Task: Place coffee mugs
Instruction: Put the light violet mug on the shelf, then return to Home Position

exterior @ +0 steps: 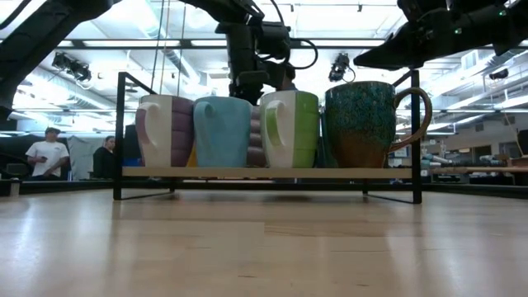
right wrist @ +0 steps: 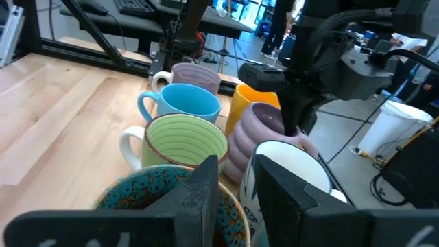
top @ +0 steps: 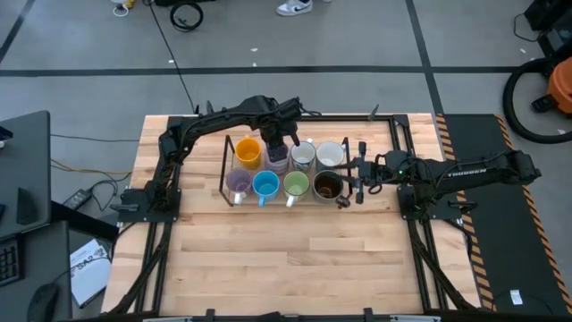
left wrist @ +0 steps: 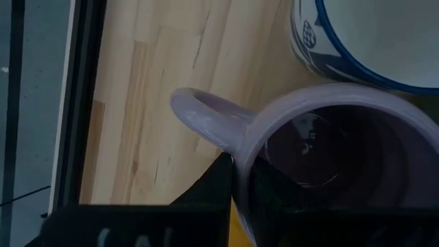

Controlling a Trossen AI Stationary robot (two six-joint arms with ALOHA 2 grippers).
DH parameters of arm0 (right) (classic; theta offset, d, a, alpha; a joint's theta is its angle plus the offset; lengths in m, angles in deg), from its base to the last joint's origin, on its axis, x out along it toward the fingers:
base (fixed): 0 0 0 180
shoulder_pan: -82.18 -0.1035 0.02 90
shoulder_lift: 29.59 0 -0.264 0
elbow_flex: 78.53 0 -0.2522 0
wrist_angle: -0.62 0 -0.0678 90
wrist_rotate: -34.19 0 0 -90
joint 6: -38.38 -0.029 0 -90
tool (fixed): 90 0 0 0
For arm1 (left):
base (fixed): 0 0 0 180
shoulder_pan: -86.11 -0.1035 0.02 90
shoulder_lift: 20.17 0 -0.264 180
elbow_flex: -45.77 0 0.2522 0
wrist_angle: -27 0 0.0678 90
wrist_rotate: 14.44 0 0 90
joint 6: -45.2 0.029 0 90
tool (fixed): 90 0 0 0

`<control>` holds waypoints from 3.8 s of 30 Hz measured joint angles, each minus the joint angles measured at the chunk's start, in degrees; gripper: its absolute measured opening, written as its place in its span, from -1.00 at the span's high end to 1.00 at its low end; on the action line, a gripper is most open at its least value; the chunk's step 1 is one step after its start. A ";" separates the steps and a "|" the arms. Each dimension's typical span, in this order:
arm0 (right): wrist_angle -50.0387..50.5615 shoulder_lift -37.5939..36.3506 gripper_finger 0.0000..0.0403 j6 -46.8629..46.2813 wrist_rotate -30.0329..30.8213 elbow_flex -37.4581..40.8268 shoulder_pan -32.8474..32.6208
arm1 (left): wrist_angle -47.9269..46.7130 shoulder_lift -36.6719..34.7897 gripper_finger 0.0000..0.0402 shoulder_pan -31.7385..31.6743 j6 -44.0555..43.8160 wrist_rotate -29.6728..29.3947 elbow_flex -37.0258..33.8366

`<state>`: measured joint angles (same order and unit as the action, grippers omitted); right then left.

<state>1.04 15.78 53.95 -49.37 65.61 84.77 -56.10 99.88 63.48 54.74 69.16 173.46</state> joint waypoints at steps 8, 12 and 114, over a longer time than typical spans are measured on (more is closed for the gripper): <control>0.00 0.00 0.49 0.00 -0.57 0.00 -0.02 | 0.42 0.00 0.82 -0.02 -0.44 0.62 -0.01; -0.02 0.00 0.49 0.00 -0.57 0.00 -0.02 | 0.30 0.00 0.82 -0.02 -0.81 0.66 -0.01; -0.46 -28.18 0.53 -6.41 6.03 7.67 0.16 | 64.41 -64.27 0.40 7.72 0.22 3.02 -66.06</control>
<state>0.58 -12.41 47.54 -43.34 73.28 84.92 8.31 35.61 71.20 54.95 72.18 107.40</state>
